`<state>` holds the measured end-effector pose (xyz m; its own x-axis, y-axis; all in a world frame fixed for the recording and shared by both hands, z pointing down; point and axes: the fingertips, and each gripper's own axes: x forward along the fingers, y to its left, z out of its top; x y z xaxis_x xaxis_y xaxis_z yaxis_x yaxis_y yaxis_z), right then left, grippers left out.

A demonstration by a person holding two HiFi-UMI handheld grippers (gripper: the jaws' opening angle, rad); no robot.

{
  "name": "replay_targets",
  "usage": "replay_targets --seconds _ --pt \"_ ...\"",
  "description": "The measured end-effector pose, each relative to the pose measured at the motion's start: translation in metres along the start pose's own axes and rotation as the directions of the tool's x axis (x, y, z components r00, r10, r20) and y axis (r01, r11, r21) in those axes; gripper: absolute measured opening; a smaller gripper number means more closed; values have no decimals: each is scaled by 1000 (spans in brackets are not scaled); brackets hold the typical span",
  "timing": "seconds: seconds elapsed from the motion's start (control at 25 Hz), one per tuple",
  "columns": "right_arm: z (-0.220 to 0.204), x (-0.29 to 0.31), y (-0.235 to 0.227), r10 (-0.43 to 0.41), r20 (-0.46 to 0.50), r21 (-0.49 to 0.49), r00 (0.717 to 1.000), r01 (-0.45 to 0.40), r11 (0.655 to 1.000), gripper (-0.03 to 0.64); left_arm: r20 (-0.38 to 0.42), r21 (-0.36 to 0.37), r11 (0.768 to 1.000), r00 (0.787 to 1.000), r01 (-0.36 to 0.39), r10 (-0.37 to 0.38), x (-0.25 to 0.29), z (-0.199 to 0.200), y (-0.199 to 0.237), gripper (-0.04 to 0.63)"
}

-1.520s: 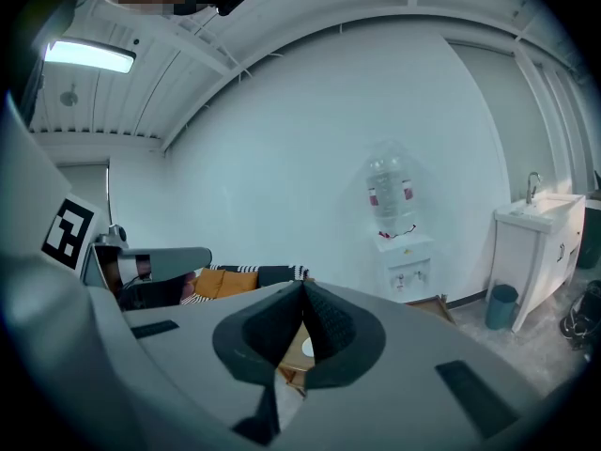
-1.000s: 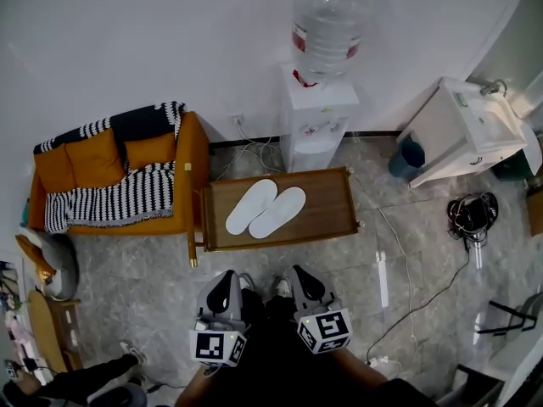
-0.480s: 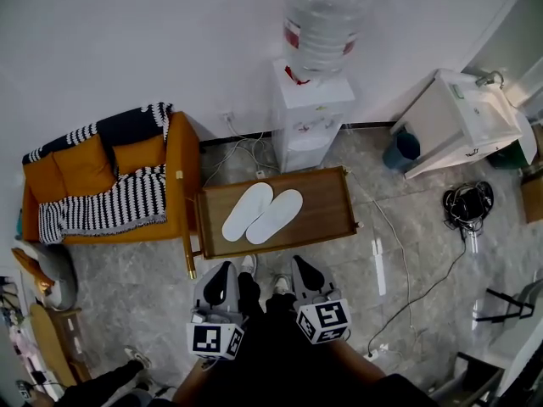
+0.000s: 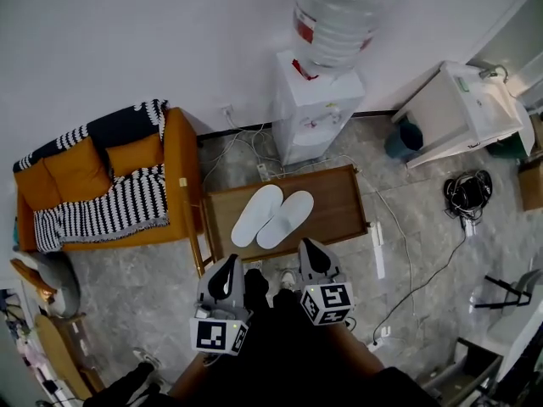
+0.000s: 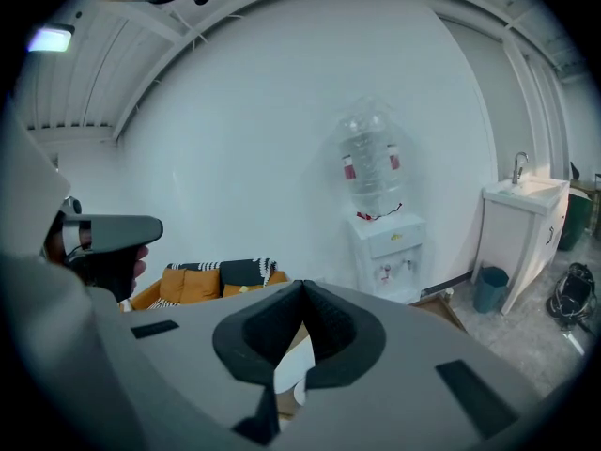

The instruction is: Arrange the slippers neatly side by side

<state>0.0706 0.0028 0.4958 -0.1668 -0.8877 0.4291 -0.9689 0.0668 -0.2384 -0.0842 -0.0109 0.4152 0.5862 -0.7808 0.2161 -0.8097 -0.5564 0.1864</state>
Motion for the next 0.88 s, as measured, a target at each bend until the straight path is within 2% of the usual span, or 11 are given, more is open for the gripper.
replay_targets --seconds 0.24,0.52,0.72,0.88 --pt "-13 42 -9 -55 -52 50 997 58 997 9 -9 -2 1000 1000 25 -25 24 3 29 12" --pt "-47 85 -29 -123 -142 100 982 138 985 11 -27 -8 998 997 70 -70 48 3 48 12" --pt "-88 107 -48 -156 -245 187 957 204 961 17 -37 -18 995 995 96 -97 60 2 55 12" --pt "-124 123 -59 -167 -341 241 925 258 936 76 -50 -24 993 992 112 -113 68 -1 59 12"
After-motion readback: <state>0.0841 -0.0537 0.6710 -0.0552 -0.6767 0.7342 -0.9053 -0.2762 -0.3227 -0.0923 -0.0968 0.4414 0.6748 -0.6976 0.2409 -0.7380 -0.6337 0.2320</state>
